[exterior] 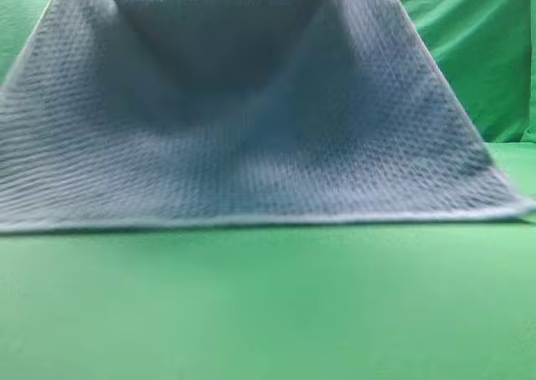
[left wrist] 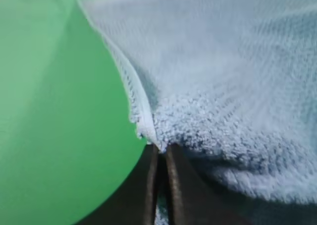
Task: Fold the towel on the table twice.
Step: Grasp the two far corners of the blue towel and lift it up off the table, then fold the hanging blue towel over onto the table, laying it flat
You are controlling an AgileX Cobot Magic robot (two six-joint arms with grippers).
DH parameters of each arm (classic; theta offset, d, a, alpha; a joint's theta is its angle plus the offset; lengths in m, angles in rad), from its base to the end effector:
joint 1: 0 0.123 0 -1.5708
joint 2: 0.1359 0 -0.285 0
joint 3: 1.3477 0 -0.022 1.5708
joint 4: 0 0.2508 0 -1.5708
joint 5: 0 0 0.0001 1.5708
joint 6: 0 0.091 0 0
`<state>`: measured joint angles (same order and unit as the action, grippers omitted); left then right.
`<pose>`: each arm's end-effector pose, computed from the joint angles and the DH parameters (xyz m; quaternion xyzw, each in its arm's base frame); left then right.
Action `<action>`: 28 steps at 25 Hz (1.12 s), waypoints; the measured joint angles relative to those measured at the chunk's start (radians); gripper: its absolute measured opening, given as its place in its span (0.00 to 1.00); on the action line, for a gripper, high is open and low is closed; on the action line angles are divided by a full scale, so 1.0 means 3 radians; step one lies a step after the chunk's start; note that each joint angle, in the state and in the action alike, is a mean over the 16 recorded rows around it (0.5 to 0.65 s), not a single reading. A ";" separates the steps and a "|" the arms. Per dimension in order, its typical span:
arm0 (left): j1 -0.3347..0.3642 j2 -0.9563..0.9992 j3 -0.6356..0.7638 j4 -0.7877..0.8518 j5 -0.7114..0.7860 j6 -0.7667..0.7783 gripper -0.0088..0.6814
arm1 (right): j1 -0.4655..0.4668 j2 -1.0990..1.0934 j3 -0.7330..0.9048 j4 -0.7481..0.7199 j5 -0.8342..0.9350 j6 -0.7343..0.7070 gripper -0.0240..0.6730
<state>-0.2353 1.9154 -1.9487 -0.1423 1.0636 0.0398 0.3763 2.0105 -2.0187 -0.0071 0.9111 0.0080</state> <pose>0.4168 -0.1115 0.3548 0.1166 0.9417 -0.0995 0.2997 0.4326 0.1704 0.3415 -0.1712 0.9137 0.0670 0.3625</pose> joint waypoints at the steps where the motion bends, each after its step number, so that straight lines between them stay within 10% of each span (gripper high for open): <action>1: 0.0000 -0.0014 -0.0114 0.0000 -0.0008 0.0000 0.01 | -0.0008 -0.0004 -0.0128 -0.0006 -0.0024 -0.0017 0.03; 15: 0.0000 -0.0057 -0.0840 -0.0005 -0.0009 -0.0005 0.01 | -0.0106 0.0019 -0.0911 -0.0087 0.0112 -0.0253 0.03; 28: 0.0000 -0.0698 0.0425 -0.0174 -0.0282 0.0082 0.01 | -0.0108 -0.0546 0.0206 -0.0249 0.0517 -0.0015 0.03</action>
<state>-0.2353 1.7060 -1.8213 -0.1945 0.9789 0.0645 0.3439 1.8466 -1.9568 -0.0817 1.0662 0.0034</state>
